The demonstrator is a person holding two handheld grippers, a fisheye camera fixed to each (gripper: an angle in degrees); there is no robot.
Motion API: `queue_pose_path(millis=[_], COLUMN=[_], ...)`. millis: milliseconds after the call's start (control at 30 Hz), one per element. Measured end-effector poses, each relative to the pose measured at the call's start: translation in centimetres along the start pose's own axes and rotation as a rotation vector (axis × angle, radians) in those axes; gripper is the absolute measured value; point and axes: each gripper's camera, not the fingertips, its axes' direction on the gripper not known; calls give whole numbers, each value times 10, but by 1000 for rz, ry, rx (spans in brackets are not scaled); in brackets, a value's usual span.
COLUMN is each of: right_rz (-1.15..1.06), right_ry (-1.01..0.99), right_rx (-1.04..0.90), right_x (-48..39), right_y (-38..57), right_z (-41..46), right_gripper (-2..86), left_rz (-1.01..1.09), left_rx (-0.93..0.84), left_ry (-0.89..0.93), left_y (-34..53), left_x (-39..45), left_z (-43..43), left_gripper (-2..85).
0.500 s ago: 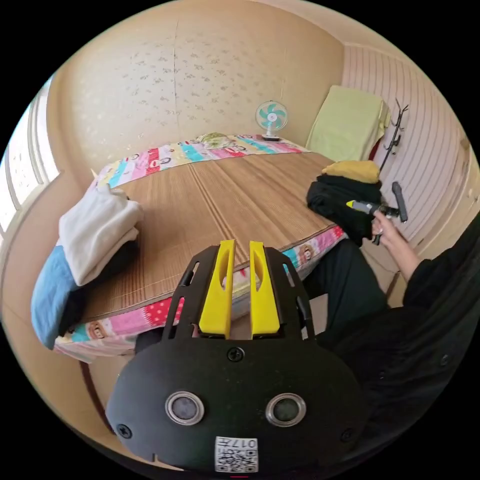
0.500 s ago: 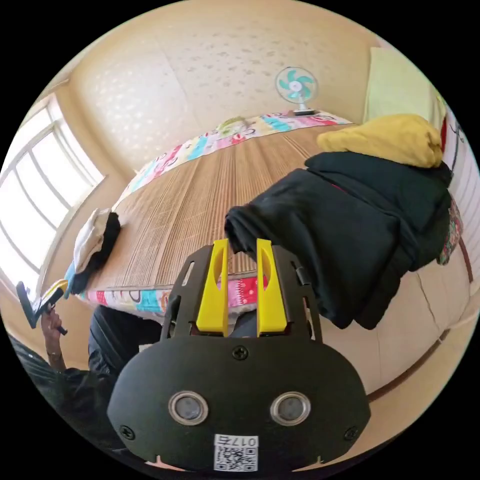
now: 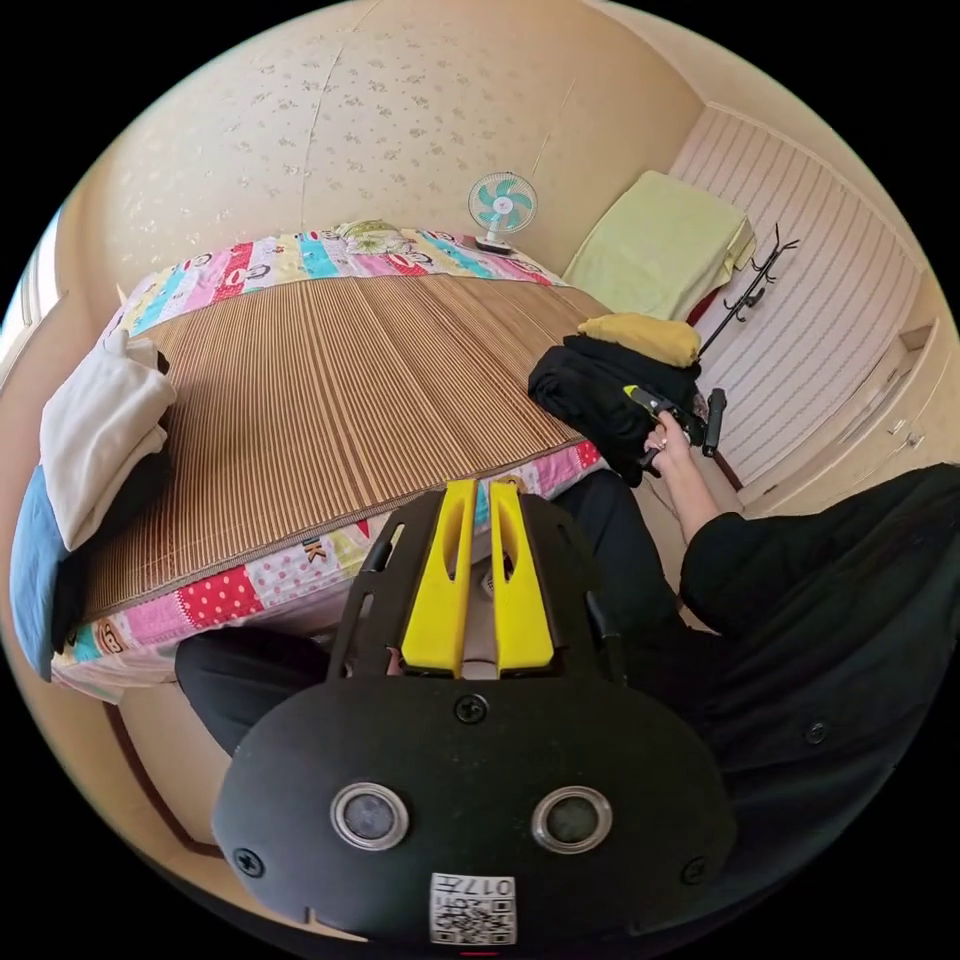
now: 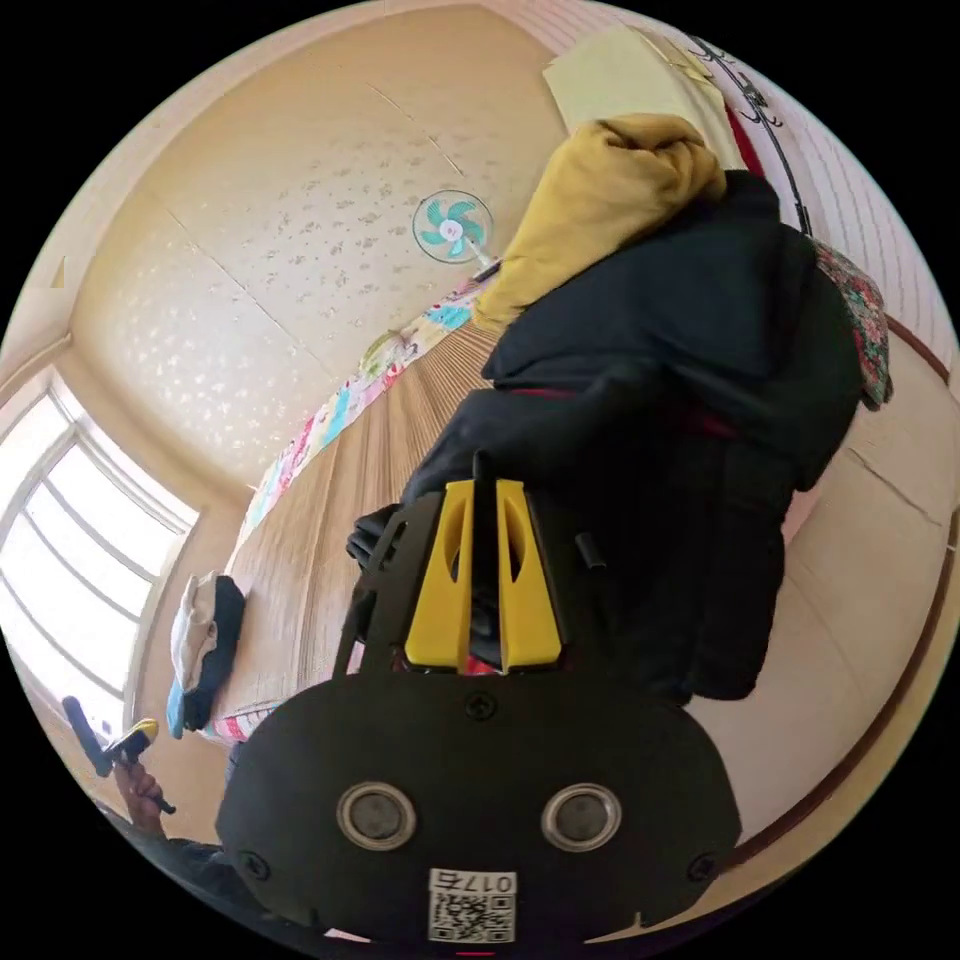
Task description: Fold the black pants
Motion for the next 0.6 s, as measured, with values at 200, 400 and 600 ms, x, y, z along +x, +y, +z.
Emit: queue_pose_path(millis=[200, 400, 600], right_rz=[-297, -548, -268], right_ry=[-627, -499, -494], right_rx=[-178, -665, -417], right_x=[-180, -304, -178], right_y=[-33, 28, 13], right_z=[101, 200, 73], right_gripper=[32, 18, 30], left_rz=[13, 55, 13], left_rx=[-1, -19, -44], left_ry=[53, 11, 47], left_y=[-10, -17, -13], left_x=[27, 45, 28], left_z=[14, 12, 20], left_gripper=[1, -2, 0])
